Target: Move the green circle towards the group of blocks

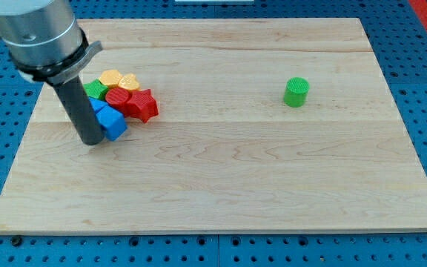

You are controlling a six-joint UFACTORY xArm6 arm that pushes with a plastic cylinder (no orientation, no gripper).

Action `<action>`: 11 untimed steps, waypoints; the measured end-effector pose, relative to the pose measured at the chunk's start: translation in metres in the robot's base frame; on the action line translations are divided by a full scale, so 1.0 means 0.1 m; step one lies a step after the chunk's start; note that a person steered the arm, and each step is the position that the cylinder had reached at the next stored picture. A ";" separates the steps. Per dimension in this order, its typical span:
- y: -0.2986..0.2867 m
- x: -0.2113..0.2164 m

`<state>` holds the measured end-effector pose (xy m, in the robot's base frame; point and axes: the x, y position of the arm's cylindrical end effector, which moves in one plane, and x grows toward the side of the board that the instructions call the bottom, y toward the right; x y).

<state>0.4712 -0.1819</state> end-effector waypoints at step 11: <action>1.14 -1.09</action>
